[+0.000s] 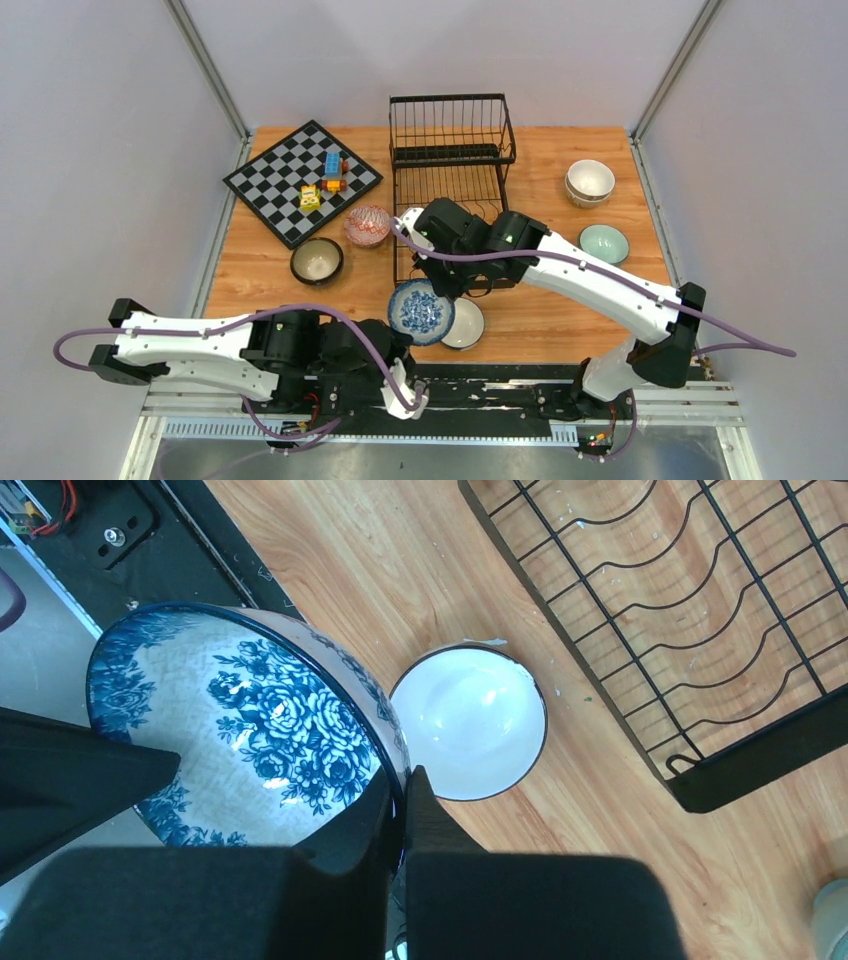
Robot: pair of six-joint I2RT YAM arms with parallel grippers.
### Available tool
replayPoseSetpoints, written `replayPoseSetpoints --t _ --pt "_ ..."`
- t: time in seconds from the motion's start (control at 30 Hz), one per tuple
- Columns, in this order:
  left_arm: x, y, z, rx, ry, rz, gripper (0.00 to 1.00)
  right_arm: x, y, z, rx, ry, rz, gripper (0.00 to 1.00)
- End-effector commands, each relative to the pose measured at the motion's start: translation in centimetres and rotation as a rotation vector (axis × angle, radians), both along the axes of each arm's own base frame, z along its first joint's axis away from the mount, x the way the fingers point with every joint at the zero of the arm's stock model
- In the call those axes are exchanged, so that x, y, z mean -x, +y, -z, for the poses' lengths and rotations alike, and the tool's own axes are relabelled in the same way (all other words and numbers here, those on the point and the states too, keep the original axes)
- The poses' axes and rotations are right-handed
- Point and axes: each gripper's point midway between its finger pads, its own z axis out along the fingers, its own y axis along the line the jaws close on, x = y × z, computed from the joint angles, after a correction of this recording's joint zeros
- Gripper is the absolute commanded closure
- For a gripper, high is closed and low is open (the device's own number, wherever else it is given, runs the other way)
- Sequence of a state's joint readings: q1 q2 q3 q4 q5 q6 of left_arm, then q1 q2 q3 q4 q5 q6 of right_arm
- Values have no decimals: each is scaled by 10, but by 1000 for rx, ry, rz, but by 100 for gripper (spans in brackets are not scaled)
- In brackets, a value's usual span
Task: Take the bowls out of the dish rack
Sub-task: Place the bowl with the bowl.
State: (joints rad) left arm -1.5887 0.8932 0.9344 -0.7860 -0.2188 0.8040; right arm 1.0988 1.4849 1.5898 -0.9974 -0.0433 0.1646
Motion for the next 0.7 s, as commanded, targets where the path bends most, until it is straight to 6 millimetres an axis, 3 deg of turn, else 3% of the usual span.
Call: replayPoseSetpoints --t 0.0,0.03,0.1,0.17,0.27,0.3,0.33,0.47,0.67 --pt "-3 -4 -7 40 -1 -35 100 6 -10 7 49 11 -3 100" --pt "-4 -4 -9 52 1 -49 100 5 -11 6 48 9 2 100" --pt "-8 -4 -12 82 7 -93 89 2 -13 4 45 -4 29 100" --pt "-14 -3 -16 107 10 -158 58 -3 -17 -1 42 -36 62 100" --pt "-23 0 -19 150 31 -273 27 -6 -20 -5 14 -62 97 100" --pt "-26 1 -20 170 41 -310 10 -7 -20 -8 -1 -69 106 100" --pt "-27 2 -21 193 51 -334 1 -7 -21 -9 -18 -75 112 100" --pt "-38 6 -23 316 66 -441 0 -12 -27 -12 -44 -119 145 100" --pt "-54 15 -46 525 159 -645 0 -37 -62 -24 -83 -200 298 100"
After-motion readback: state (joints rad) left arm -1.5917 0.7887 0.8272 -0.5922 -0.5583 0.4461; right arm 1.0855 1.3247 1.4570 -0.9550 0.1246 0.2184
